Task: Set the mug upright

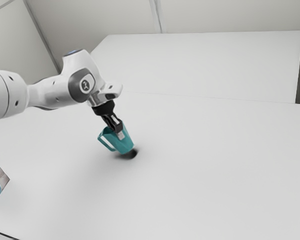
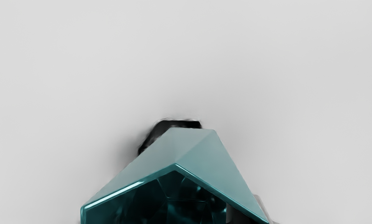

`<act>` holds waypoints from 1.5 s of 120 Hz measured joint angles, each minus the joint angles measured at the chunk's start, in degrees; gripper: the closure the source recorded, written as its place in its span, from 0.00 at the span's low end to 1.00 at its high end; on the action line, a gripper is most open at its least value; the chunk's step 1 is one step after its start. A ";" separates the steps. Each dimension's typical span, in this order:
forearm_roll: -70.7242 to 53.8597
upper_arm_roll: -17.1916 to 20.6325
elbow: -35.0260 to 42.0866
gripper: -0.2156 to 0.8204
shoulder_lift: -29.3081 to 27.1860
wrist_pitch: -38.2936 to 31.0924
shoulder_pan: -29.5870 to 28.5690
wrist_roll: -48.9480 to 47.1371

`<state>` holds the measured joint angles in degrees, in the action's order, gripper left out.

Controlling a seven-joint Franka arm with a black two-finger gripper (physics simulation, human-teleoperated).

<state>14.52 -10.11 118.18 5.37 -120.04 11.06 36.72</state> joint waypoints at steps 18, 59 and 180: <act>-4.79 -0.05 4.42 0.97 -3.41 -0.07 1.44 -3.28; -14.83 -0.14 9.49 0.97 -7.15 0.46 6.52 -11.10; -23.07 -0.17 12.45 0.66 -5.57 -0.88 9.91 -25.84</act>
<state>-8.54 -10.27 130.63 -0.20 -120.92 20.97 10.88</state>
